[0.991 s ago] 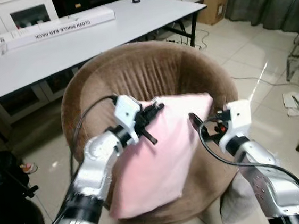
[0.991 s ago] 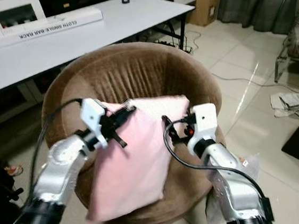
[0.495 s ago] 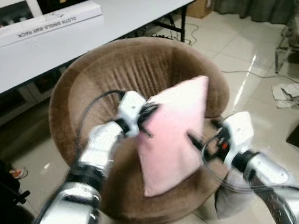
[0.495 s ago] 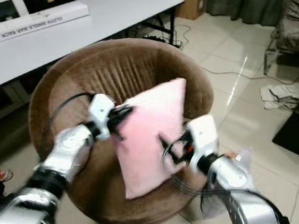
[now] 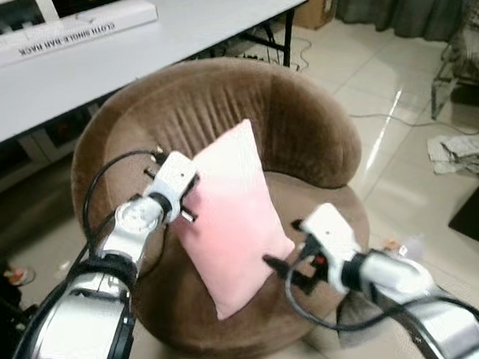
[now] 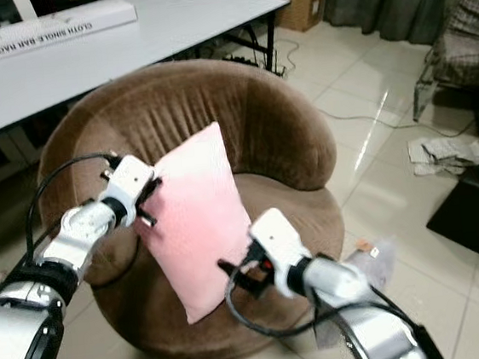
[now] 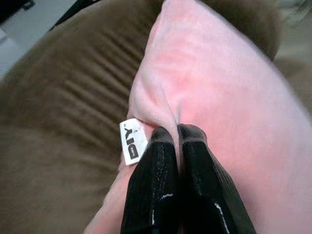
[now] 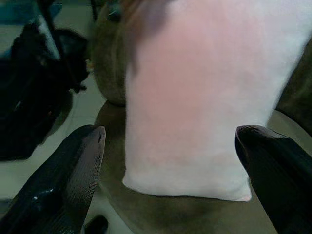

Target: Move the pillow to the sofa from floor

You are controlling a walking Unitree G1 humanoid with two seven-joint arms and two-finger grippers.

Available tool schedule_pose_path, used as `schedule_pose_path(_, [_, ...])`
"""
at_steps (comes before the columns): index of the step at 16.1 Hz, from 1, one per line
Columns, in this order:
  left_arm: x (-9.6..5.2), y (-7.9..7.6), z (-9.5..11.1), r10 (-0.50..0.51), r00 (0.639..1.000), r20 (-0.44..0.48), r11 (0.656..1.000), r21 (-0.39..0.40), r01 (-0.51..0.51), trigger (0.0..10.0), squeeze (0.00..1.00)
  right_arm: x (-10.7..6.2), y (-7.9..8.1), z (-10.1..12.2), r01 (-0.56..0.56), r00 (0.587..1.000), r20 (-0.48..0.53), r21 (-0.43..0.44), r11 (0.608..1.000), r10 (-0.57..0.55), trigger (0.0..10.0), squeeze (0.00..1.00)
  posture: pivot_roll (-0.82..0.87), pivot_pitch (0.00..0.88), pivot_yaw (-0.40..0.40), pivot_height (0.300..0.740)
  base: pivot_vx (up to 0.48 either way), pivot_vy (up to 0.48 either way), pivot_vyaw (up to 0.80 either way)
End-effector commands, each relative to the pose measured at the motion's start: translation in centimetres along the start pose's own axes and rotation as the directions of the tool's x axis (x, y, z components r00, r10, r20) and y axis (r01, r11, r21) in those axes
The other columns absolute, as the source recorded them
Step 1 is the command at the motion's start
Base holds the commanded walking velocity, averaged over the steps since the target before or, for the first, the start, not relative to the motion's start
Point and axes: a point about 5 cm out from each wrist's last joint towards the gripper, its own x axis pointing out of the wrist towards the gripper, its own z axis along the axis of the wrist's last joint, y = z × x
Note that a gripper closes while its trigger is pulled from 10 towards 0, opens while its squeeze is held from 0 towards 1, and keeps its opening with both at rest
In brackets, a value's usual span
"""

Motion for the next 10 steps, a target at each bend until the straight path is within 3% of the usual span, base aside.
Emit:
schedule_pose_path(1, [0.1,1.2,0.8,0.043,0.999,-0.013,0.995,0.089,-0.041,10.0,0.0,0.4,0.6,-0.2,-0.046,0.999,-0.02,-0.02,0.999,0.046,10.0,0.0,-0.17,0.0,-0.028,0.74,0.0,0.0,0.0])
schedule_pose_path(4, [-0.7,2.6,-0.9,0.152,0.981,-0.123,0.975,0.182,-0.128,10.0,0.0,0.9,2.0,-0.6,-0.155,0.987,-0.032,0.002,0.988,0.155,10.0,0.0,-0.19,0.022,-0.032,0.74,0.0,0.0,0.0])
schedule_pose_path(6, [-1.0,3.3,-1.3,0.205,0.968,-0.143,0.964,0.203,-0.175,10.0,0.02,1.0,2.3,-0.5,-0.185,0.982,-0.027,-0.006,0.983,0.185,10.0,0.0,-0.19,0.034,-0.038,0.74,0.0,0.0,0.0])
schedule_pose_path(7, [-1.1,3.6,-1.3,0.222,0.964,-0.149,0.96,0.205,-0.19,10.0,0.15,1.0,2.4,-0.5,-0.191,0.981,-0.021,-0.005,0.982,0.19,10.0,0.0,-0.19,0.035,-0.04,0.74,0.0,0.0,0.0])
schedule_pose_path(8, [-1.3,4.1,-1.4,0.247,0.956,-0.159,0.955,0.205,-0.213,10.0,0.74,1.1,2.5,-0.4,-0.198,0.98,-0.01,0.004,0.98,0.198,10.0,0.0,-0.19,0.037,-0.042,0.74,0.0,0.0,0.0])
schedule_pose_path(9, [-1.4,4.3,-1.5,0.266,0.949,-0.17,0.949,0.218,-0.227,10.0,1.0,1.2,2.4,-0.5,-0.201,0.979,-0.011,0.003,0.98,0.201,10.0,0.0,-0.19,0.038,-0.046,0.74,0.0,0.0,0.0])
schedule_pose_path(10, [-1.5,4.6,-1.5,0.293,0.941,-0.169,0.938,0.242,-0.248,10.0,1.0,1.4,2.3,-0.5,-0.194,0.981,-0.011,-0.006,0.981,0.194,10.0,0.0,-0.19,0.038,-0.048,0.74,0.0,0.0,0.0])
